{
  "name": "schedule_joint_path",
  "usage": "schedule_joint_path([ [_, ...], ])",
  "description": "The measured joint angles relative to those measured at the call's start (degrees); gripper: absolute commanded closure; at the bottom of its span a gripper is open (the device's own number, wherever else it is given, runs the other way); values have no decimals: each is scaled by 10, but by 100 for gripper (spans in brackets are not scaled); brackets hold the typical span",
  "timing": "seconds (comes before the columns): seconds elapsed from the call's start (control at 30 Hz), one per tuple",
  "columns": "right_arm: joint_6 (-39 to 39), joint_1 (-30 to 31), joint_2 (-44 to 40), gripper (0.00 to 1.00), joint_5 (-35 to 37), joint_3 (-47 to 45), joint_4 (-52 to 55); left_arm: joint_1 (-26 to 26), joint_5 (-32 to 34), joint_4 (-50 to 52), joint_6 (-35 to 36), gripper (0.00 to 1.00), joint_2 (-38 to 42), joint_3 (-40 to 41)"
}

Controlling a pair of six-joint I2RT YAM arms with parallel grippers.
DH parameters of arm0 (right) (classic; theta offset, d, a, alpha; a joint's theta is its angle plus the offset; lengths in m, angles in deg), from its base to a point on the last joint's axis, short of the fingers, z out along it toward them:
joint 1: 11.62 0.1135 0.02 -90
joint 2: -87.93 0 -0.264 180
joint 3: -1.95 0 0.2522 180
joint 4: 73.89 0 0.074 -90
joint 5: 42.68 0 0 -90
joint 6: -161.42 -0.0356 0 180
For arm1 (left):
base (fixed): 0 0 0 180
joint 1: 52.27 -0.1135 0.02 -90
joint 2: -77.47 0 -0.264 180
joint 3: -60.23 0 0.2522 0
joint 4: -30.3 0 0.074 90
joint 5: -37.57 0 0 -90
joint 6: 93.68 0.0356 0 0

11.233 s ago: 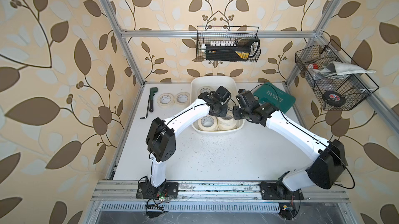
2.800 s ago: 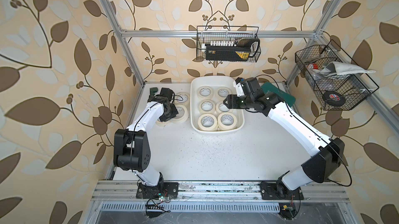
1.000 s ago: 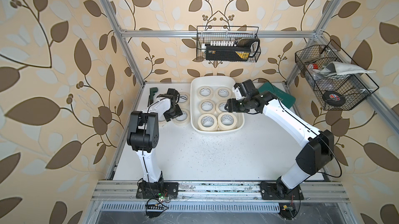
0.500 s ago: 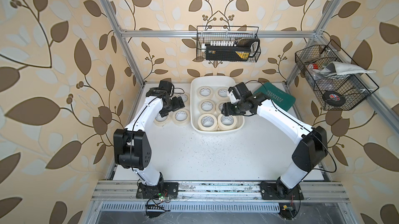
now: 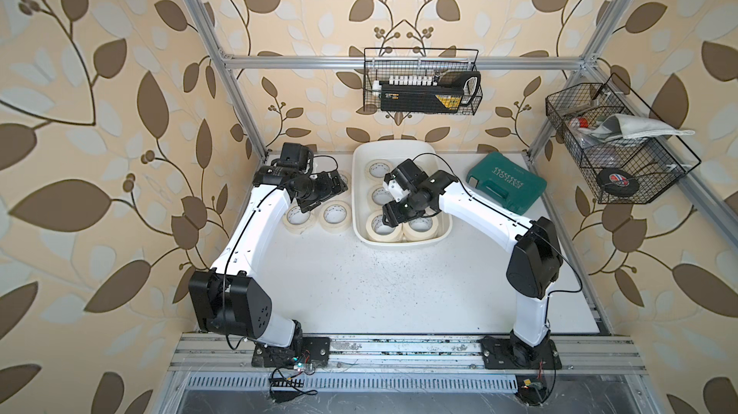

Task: Take out the art tape in the storage box
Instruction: Pick up the art tape from the storage box.

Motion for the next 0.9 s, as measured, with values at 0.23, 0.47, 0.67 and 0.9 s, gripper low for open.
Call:
schedule_joint_path([
  [0.23, 73, 5, 67, 32, 38, 75, 16, 0, -17, 2, 3, 1, 0, 0],
  [0.47, 119, 9, 120, 32, 50, 123, 40, 0, -21, 9, 11, 1, 0, 0],
  [0.67, 150, 9, 170, 32, 69, 174, 70, 0, -30, 12, 14, 1, 0, 0],
  [0.9, 172, 9, 193, 33, 88, 201, 81, 0, -33, 12, 15, 1, 0, 0],
])
